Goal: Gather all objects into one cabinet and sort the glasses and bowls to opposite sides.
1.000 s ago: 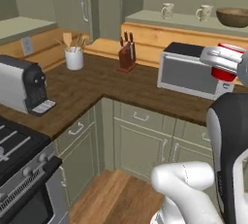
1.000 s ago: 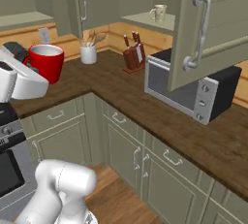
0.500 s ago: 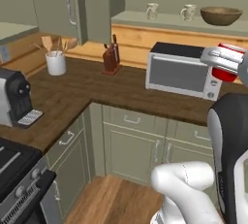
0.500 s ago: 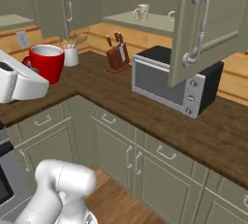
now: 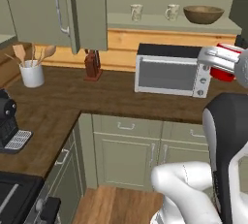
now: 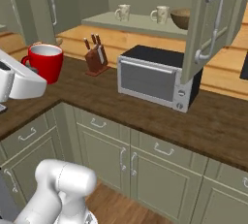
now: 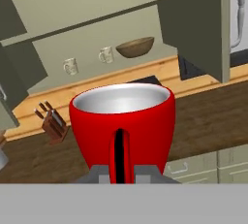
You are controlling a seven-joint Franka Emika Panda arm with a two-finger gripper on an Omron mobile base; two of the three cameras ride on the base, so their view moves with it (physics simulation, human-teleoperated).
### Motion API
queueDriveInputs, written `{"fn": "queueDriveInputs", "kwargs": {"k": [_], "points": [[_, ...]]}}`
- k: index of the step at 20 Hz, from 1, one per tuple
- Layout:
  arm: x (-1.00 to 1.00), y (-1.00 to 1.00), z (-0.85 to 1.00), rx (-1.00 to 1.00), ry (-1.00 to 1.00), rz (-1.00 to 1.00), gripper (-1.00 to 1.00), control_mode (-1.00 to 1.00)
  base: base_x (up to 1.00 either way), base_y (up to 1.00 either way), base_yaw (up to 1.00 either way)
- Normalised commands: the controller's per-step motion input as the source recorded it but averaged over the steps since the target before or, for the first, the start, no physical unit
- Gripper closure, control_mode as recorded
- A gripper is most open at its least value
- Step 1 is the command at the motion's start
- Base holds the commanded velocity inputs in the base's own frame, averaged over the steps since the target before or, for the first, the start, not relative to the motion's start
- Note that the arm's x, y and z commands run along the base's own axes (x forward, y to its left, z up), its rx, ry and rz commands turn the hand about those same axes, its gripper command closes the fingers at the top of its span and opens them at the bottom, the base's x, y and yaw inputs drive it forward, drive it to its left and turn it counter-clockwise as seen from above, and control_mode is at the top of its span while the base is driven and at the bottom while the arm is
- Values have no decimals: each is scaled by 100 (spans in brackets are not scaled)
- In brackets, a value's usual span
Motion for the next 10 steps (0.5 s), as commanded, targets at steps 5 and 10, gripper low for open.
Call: {"fn": "queueDriveInputs", "kwargs": {"k": [5, 10], "points": [[0, 0, 0, 0, 0, 0, 100, 100, 32, -4, -1], [0, 0, 0, 0, 0, 0, 100, 100, 40, -5, -6]]}}
